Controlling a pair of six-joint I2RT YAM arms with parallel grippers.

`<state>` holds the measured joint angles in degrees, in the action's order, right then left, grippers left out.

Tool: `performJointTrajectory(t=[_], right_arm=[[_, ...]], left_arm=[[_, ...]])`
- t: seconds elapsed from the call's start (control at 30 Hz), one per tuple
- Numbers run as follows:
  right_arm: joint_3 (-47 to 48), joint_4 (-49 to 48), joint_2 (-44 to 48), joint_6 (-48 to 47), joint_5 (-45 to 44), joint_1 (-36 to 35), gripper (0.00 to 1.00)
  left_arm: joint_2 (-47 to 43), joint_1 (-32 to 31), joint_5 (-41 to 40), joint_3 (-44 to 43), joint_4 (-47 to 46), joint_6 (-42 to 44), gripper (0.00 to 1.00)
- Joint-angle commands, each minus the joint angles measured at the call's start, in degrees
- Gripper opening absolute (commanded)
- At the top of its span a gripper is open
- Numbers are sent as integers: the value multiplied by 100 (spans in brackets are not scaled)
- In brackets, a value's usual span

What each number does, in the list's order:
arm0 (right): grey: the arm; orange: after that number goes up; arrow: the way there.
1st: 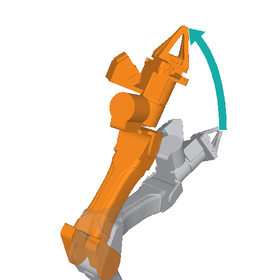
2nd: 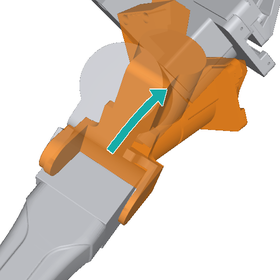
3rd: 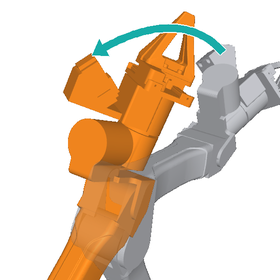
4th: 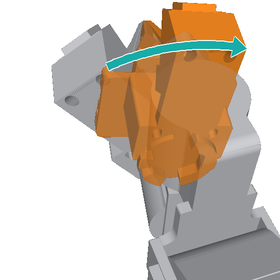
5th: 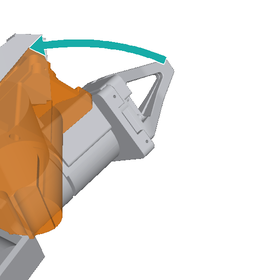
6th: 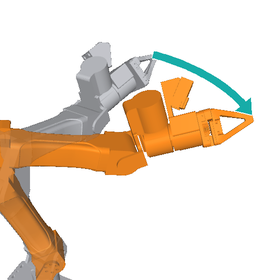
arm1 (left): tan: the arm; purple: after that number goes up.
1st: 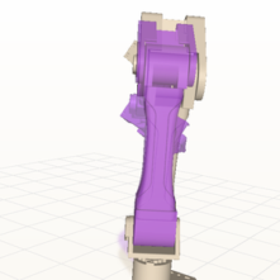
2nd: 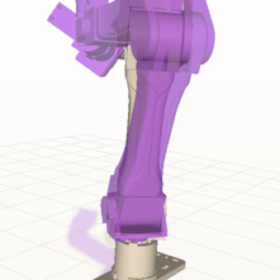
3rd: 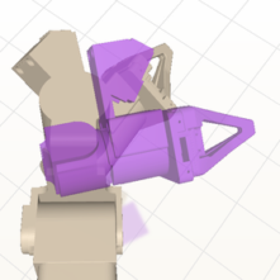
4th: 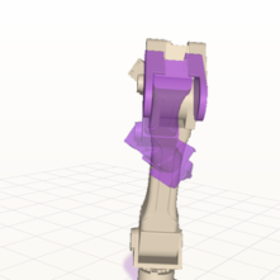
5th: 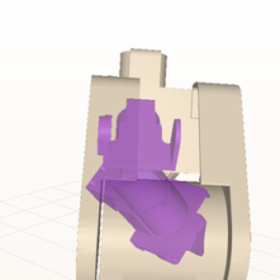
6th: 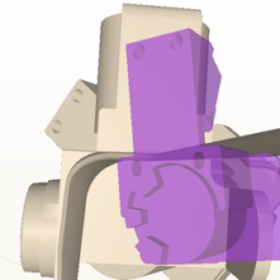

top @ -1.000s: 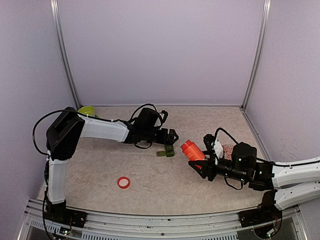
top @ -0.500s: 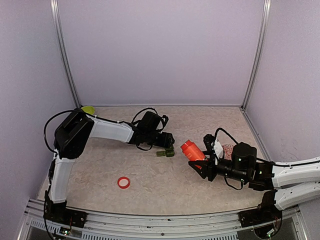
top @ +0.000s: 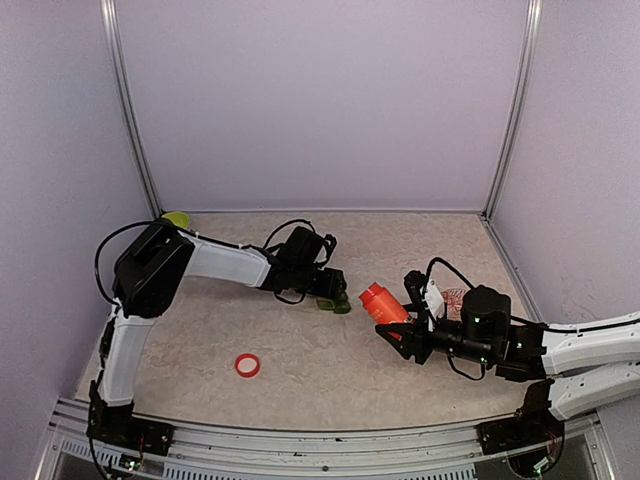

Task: Sort the pills into containers
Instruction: Move the pill container to the center of the board.

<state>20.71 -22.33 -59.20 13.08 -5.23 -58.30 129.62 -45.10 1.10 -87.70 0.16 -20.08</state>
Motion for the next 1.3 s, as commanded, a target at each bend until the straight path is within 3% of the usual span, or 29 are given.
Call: performJointTrajectory(t=[0.0,0.17,0.87,1.27], right_arm=[[115,-106,-49,-34,-2,38,29],[160,-55,-42,-75,12,36,29],[261,35,-274,-265,110,46,29],[611,142,-997,-456,530,60,29]], left_arm=[[166,-34,-110,-192,165,87,63],[71,-34,-183,-91,229,40,60],[-953,-43,-10,1314,-547,-544,67],[-1379,-167,-56,1862,-774,-801,71]])
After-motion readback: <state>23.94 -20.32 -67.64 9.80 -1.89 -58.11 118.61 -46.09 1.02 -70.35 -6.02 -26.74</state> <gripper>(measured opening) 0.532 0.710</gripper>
